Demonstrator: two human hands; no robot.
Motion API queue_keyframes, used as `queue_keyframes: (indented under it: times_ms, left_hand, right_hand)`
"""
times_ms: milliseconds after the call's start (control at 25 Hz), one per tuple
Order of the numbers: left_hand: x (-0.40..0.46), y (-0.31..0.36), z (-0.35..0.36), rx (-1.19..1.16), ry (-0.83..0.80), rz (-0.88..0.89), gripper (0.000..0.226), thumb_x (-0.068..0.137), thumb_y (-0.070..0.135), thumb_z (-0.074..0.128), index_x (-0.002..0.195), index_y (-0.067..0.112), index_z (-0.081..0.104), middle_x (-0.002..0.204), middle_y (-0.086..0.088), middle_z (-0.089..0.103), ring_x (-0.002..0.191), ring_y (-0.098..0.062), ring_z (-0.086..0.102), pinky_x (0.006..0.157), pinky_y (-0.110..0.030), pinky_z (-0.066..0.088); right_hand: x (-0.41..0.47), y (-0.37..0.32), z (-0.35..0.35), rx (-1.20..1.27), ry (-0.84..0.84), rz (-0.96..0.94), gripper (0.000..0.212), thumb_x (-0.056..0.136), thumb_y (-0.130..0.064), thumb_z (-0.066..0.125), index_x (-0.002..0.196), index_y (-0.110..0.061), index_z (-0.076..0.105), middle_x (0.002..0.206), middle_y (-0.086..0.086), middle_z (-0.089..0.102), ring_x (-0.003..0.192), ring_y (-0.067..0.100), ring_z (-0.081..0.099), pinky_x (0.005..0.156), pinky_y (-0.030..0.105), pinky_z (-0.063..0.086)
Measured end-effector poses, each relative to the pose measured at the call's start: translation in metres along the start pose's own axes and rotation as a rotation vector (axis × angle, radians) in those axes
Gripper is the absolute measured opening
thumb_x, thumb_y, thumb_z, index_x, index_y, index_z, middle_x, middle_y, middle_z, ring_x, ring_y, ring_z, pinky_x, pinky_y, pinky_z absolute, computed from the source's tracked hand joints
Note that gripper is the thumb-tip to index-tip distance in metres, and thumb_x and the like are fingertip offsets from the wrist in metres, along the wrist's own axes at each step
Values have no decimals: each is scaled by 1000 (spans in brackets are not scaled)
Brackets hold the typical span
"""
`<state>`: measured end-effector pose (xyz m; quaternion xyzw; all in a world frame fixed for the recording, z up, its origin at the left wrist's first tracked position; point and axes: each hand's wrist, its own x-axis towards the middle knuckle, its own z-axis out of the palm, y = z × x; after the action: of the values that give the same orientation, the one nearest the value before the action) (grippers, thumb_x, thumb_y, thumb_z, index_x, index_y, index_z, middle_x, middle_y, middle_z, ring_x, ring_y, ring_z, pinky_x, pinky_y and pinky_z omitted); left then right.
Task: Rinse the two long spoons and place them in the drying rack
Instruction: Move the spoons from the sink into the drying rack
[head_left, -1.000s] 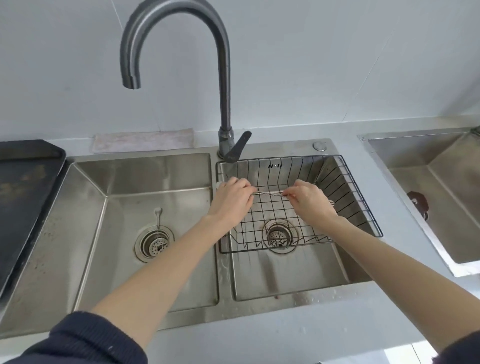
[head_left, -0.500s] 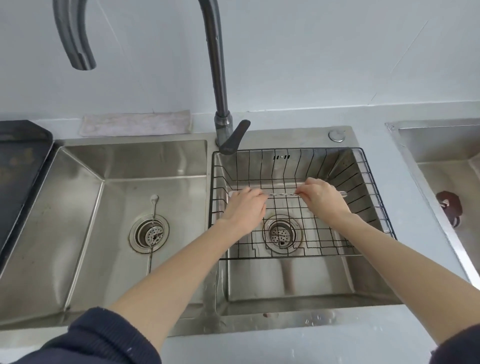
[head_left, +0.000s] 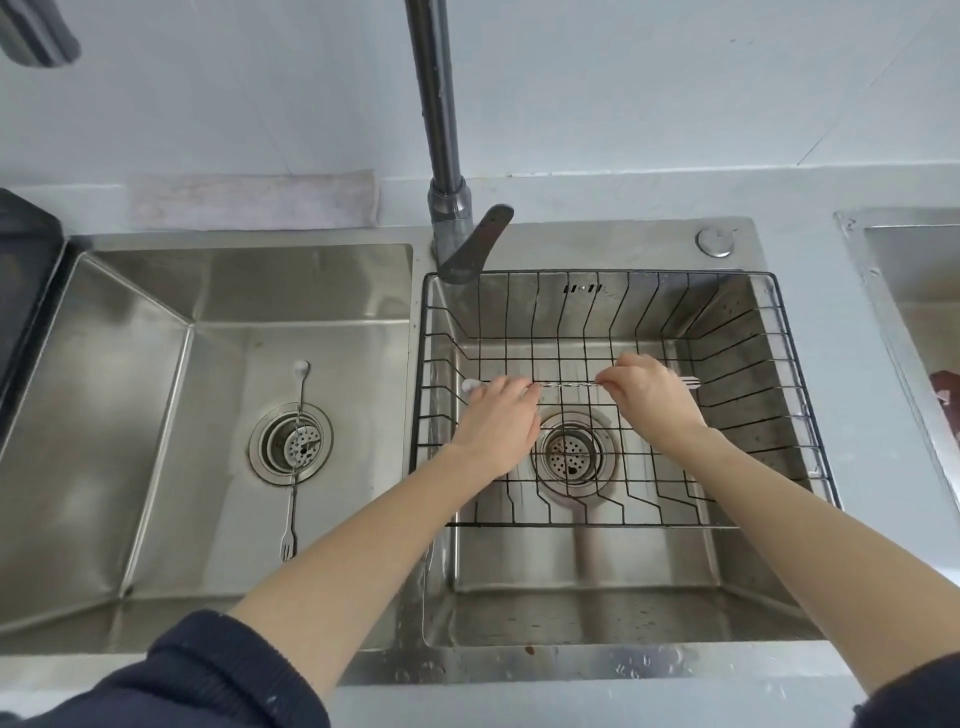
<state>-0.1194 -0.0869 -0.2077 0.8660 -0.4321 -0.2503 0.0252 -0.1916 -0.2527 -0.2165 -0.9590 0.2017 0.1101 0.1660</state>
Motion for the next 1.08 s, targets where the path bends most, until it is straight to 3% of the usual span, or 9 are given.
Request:
queue_keyframes:
  times_ms: [200, 520, 840, 1080]
  left_hand:
    - [6, -2, 8, 13, -26, -5, 47, 97, 23, 32, 141, 8, 30, 148, -8, 34, 137, -24, 29, 112, -42, 26]
    - [6, -3, 10, 2, -49, -8, 46, 97, 22, 34, 142, 9, 30, 149, -7, 32, 138, -24, 27, 113, -42, 24]
    - [-4, -4, -6, -42, -21, -5, 47, 97, 21, 32, 143, 9, 27, 151, -9, 31, 139, -24, 29, 115, -41, 19]
    - [-26, -19, -37, -18, 241, -50, 45, 95, 22, 38, 140, 14, 36, 148, -4, 39, 137, -19, 36, 114, -38, 23]
  right_hand:
    - [-1, 1, 7, 32, -17, 30, 27, 94, -12, 47, 110, -4, 67, 107, 18, 63, 106, 37, 56, 82, 44, 49]
    - [-5, -1, 16, 25, 69, 78, 22, 92, -13, 51, 104, -7, 68, 104, 12, 66, 108, 31, 54, 72, 40, 47]
    - [-16, -15, 11, -72, -1, 84, 33, 92, -15, 46, 124, -11, 53, 129, 12, 48, 119, 29, 44, 97, 42, 36]
    - [-25, -50, -10, -115, 2, -5, 45, 93, -21, 44, 137, -17, 39, 147, 6, 37, 136, 24, 32, 111, 41, 24]
